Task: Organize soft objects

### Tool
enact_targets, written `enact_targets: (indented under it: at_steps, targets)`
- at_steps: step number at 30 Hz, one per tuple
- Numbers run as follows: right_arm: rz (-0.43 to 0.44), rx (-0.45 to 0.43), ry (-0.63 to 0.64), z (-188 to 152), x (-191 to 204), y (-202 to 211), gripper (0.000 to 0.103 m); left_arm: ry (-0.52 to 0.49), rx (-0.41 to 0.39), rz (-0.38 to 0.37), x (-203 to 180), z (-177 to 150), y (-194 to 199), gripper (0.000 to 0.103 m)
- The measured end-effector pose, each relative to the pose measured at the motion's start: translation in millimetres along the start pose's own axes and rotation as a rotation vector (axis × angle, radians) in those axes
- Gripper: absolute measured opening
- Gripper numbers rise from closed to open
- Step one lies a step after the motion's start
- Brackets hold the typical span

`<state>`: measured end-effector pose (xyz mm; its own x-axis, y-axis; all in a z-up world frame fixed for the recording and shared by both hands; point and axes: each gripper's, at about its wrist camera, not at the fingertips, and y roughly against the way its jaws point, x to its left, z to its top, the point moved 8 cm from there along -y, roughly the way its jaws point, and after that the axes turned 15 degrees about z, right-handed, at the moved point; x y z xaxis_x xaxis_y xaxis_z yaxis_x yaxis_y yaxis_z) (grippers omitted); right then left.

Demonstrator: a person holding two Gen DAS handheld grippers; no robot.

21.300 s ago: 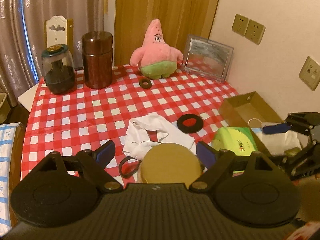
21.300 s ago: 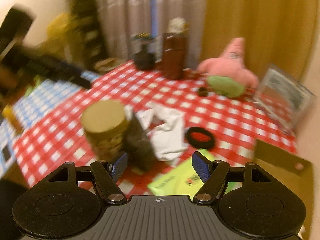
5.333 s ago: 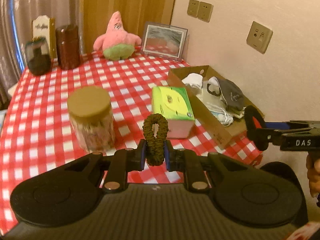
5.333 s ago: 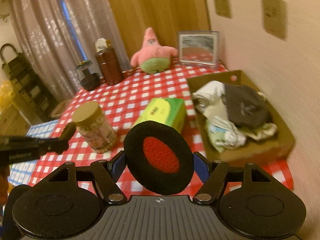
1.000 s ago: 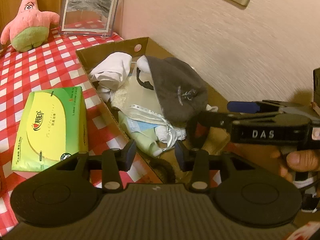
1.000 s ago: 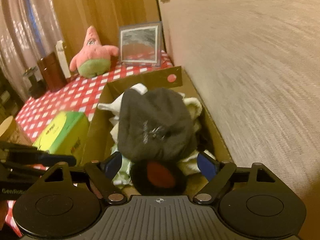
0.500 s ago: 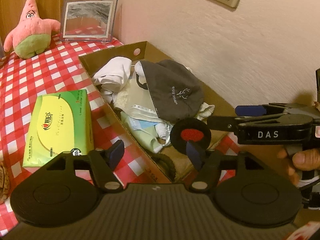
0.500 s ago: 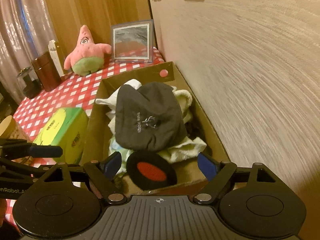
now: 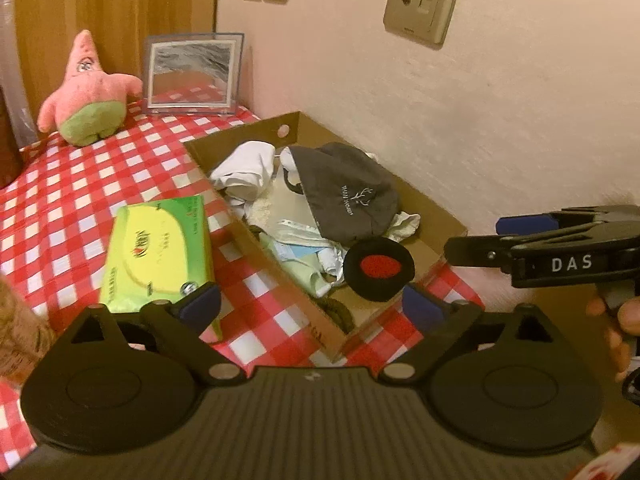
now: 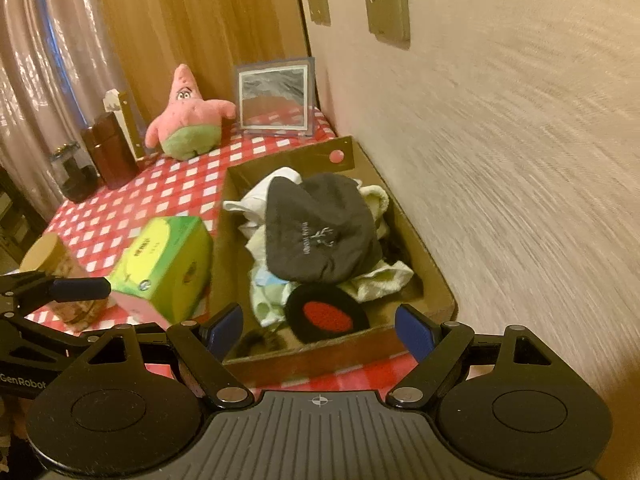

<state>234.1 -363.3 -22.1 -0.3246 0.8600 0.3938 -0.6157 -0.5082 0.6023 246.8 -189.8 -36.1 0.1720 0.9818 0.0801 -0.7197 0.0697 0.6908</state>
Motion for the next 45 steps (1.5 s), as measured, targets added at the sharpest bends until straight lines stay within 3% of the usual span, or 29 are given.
enact_targets:
  at_steps: [5, 16, 23, 36, 45]
  targets:
    - [0.007, -0.013, 0.0, -6.7, 18.4, 13.2, 0.083, 0.053, -0.001, 0.044, 19.7, -16.4, 21.0, 0.101]
    - [0.024, -0.007, -0.016, -30.7, 53.8, 27.7, 0.083, 0.212, 0.079, 0.108, 64.8, -75.3, 66.0, 0.102]
    - [0.03, 0.002, -0.012, -51.9, 82.0, 36.0, 0.083, 0.249, 0.046, 0.197, 80.4, -89.8, 100.8, 0.102]
    - [-0.018, 0.0, 0.016, -81.8, 101.9, 64.4, 0.083, 0.326, 0.061, 0.232, 80.4, -108.9, 128.8, 0.102]
    - [-0.01, 0.009, 0.051, -88.3, 111.0, 75.6, 0.083, 0.302, 0.048, 0.248, 74.1, -115.0, 132.9, 0.102]
